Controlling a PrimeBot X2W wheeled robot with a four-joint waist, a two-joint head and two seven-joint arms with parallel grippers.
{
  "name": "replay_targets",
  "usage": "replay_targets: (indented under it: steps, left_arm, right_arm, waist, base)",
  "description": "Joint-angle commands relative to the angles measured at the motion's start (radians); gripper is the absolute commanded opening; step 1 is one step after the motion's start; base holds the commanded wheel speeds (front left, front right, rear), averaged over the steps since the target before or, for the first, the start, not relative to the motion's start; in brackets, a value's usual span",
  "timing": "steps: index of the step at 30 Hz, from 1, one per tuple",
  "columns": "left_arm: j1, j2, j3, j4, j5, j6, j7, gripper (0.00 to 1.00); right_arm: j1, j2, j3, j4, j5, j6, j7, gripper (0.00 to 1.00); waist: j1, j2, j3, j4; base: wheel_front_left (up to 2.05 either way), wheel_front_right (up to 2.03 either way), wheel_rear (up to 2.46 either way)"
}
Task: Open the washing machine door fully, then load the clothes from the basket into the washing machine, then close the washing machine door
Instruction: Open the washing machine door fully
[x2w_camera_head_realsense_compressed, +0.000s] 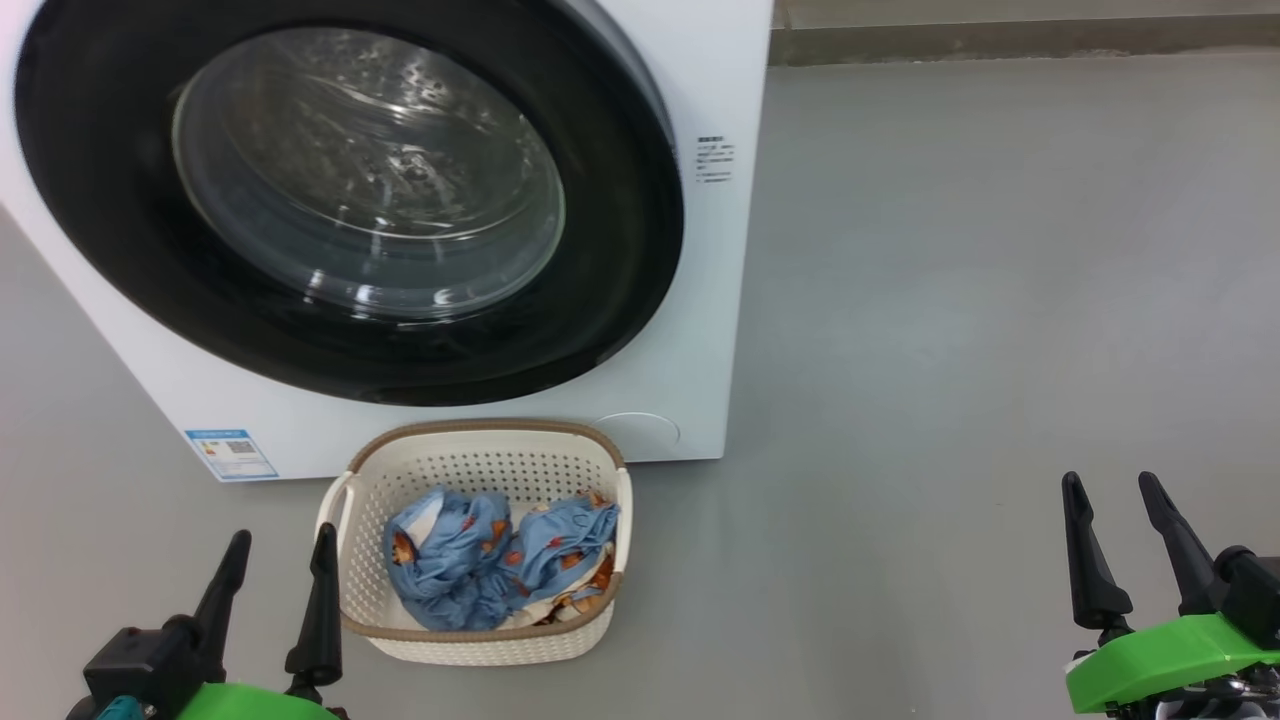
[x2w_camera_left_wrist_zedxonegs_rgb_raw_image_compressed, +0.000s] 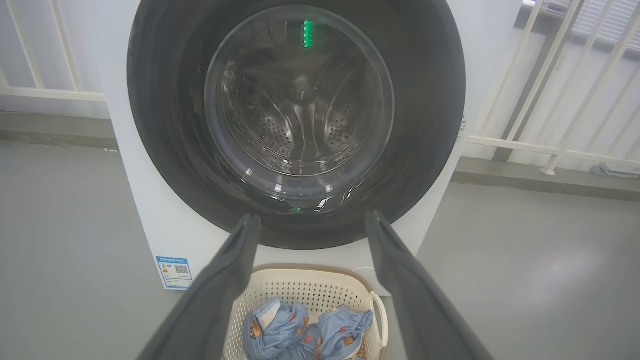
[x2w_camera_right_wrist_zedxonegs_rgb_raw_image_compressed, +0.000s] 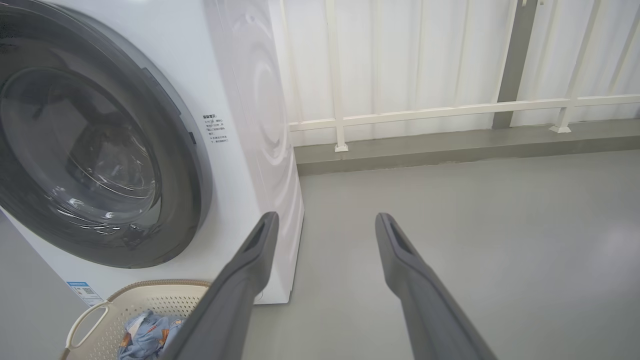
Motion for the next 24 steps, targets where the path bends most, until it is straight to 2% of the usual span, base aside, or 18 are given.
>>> replay_targets:
  steps: [1, 8, 17, 18, 19, 20, 21, 22, 24]
  left_arm:
    - [-0.048, 0.023, 0.040, -0.029, -0.006, 0.000, -0.008, 1.00]
    - [-0.048, 0.024, 0.035, -0.027, -0.009, 0.001, -0.008, 1.00]
    - [-0.038, 0.018, 0.024, -0.024, -0.016, 0.002, -0.010, 1.00]
    - [-0.036, 0.015, 0.022, -0.024, -0.017, 0.003, -0.011, 1.00]
    - [-0.033, 0.013, 0.021, -0.024, -0.018, 0.004, -0.012, 1.00]
    - [-0.031, 0.010, 0.019, -0.023, -0.020, 0.004, -0.012, 1.00]
    - [-0.028, 0.008, 0.017, -0.023, -0.021, 0.004, -0.013, 1.00]
    - [-0.026, 0.006, 0.015, -0.023, -0.022, 0.005, -0.013, 1.00]
    - [-0.023, 0.001, 0.011, -0.023, -0.023, 0.005, -0.014, 1.00]
  right_arm:
    - [-0.038, -0.017, 0.024, -0.026, 0.009, 0.005, -0.010, 1.00]
    - [-0.041, -0.018, 0.026, -0.025, 0.008, 0.005, -0.009, 1.00]
    - [-0.059, -0.014, 0.037, -0.015, 0.018, 0.005, -0.004, 1.00]
    - [-0.066, -0.013, 0.039, -0.011, 0.024, 0.005, -0.003, 0.49]
    - [-0.074, -0.012, 0.038, -0.008, 0.033, 0.005, -0.005, 0.39]
    - [-0.083, -0.009, 0.037, -0.003, 0.044, 0.005, -0.006, 0.24]
    - [-0.093, -0.005, 0.038, 0.003, 0.058, 0.005, -0.007, 0.03]
    - [-0.104, -0.001, 0.036, 0.009, 0.075, 0.005, -0.011, 0.00]
    - [-0.130, 0.007, 0.036, 0.027, 0.111, 0.005, -0.017, 0.00]
  waist:
    - [-0.0001, 0.0000, 0.001, 0.001]
    - [-0.0001, 0.0000, 0.000, 0.003]
    - [-0.0001, 0.0000, 0.002, 0.008]
    - [-0.0001, 0.0000, 0.003, 0.009]
    - [-0.0001, 0.0000, 0.004, 0.010]
    - [-0.0001, 0.0000, 0.004, 0.012]
    - [-0.0001, 0.0000, 0.005, 0.013]
    - [-0.0001, 0.0000, 0.005, 0.015]
    - [-0.0001, 0.0000, 0.007, 0.020]
  base:
    - [0.72, 0.72, -1.45]
    - [0.43, 0.43, -0.87]
    - [0.03, 0.03, -0.07]
    - [0.00, 0.00, 0.00]
    - [0.00, 0.00, 0.00]
    - [0.00, 0.00, 0.00]
    - [0.00, 0.00, 0.00]
    - [0.00, 0.00, 0.00]
    - [0.00, 0.00, 0.00]
